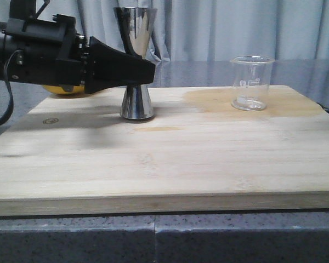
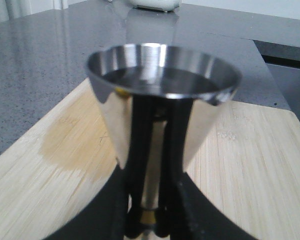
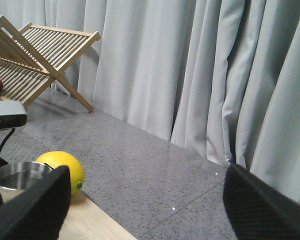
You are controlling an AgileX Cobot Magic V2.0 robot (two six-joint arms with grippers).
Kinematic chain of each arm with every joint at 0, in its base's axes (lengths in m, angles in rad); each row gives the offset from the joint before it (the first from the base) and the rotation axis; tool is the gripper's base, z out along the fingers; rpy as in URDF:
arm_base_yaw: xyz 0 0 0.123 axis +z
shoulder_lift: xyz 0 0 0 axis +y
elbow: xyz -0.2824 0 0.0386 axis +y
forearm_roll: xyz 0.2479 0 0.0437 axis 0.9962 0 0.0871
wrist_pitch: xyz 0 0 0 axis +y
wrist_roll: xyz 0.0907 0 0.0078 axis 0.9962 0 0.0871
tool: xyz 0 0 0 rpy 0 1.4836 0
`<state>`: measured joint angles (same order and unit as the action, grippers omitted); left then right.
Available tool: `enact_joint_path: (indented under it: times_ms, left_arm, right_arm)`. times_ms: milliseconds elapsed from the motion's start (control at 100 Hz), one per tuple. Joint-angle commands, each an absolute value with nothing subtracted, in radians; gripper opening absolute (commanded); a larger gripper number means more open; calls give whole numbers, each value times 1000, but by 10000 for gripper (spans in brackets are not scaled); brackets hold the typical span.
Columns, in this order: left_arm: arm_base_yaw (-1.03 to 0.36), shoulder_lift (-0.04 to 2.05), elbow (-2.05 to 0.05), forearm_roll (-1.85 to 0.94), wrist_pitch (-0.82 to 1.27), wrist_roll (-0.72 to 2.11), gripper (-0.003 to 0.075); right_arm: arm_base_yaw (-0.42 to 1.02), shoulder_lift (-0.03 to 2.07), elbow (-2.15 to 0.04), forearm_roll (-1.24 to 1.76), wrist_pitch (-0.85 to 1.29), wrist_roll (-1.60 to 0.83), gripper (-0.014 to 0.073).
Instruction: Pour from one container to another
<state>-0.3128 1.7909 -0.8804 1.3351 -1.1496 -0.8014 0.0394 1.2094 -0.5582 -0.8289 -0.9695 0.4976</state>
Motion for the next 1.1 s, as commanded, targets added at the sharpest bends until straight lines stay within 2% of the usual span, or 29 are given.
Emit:
enact_joint_path:
  times_ms: [0, 1090]
  left_arm:
    - [-308, 1760, -907, 1274, -1260, -800, -19]
    - [-308, 1774, -907, 1325, -1263, -800, -18]
  right_arm:
    - [33, 1184, -582, -793, -1024, 498, 566]
    - [33, 1184, -582, -781, -1024, 498, 566]
